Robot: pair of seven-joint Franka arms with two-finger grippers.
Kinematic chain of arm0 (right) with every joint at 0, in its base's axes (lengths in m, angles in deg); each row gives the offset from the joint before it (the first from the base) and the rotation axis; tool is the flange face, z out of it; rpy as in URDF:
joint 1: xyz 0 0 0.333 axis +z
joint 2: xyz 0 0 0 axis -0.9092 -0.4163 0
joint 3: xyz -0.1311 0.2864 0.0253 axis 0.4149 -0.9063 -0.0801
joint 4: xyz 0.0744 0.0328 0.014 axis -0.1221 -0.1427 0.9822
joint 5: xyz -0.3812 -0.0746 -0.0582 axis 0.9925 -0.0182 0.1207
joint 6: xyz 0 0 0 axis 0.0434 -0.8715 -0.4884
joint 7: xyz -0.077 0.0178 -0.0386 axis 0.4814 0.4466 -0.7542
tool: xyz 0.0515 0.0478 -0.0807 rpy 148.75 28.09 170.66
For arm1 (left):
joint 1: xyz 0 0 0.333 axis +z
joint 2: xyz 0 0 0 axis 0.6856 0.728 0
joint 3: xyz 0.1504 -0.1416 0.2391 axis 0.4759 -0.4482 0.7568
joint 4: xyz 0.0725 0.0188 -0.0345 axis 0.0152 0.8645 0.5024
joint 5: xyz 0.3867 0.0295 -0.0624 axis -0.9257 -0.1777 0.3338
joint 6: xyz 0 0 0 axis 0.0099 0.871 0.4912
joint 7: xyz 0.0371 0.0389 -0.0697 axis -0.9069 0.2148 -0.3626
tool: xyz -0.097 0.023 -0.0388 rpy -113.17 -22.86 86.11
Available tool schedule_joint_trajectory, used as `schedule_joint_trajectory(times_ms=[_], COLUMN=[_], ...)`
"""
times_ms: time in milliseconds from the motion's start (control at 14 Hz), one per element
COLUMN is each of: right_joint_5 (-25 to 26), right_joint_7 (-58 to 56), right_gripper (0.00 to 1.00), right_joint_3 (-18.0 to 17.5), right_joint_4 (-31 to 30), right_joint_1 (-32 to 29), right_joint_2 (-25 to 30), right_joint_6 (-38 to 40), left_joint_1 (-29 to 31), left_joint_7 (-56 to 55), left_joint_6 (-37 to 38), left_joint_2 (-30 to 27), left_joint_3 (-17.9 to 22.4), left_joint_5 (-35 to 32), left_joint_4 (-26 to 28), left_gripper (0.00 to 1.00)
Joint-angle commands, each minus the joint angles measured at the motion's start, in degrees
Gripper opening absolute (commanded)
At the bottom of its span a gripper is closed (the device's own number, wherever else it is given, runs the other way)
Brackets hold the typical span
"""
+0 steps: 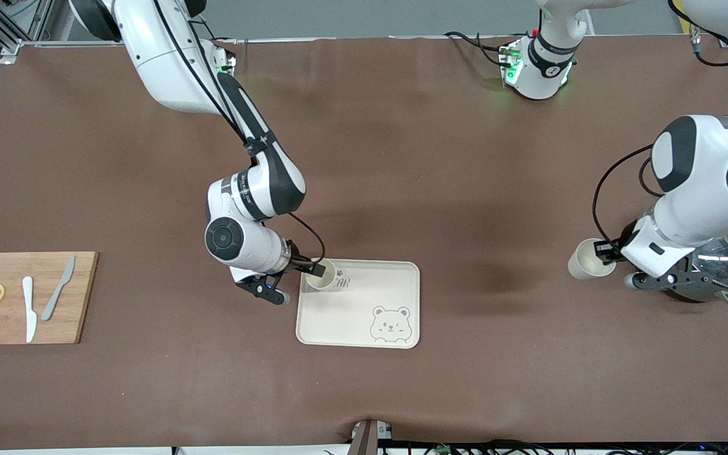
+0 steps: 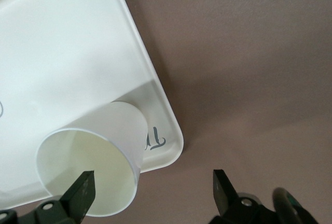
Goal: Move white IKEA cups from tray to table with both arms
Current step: 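Grasp the cup with the left gripper while the right gripper reaches the other cup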
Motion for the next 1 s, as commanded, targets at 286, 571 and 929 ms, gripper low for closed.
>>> schedule_joint_trajectory(times_ms=[286, 571, 929], right_joint_5=[-1.5, -2.1, -3.6], right_joint_7=[3.5, 3.5, 2.9], right_gripper=[0.27, 0.01, 0.00], right_joint_3=[0.6, 0.6, 0.7], right_joint_4=[1.0, 1.0, 1.4], right_joint_1=[1.4, 1.4, 0.4], right_joint_2=[-0.7, -0.6, 0.0], right_joint_6=[-0.1, -0.1, 0.3], left_joint_1=[1.2, 1.3, 0.9], left_joint_7=[0.5, -0.5, -0.5], left_joint_6=[-15.6, -25.0, -25.8], left_joint_2=[-3.6, -2.5, -0.4], left_joint_3=[-0.5, -0.5, -1.8], left_joint_5=[1.0, 1.5, 9.5], left_joint_4=[16.2, 21.9, 23.2], left_gripper=[0.00, 0.00, 0.00])
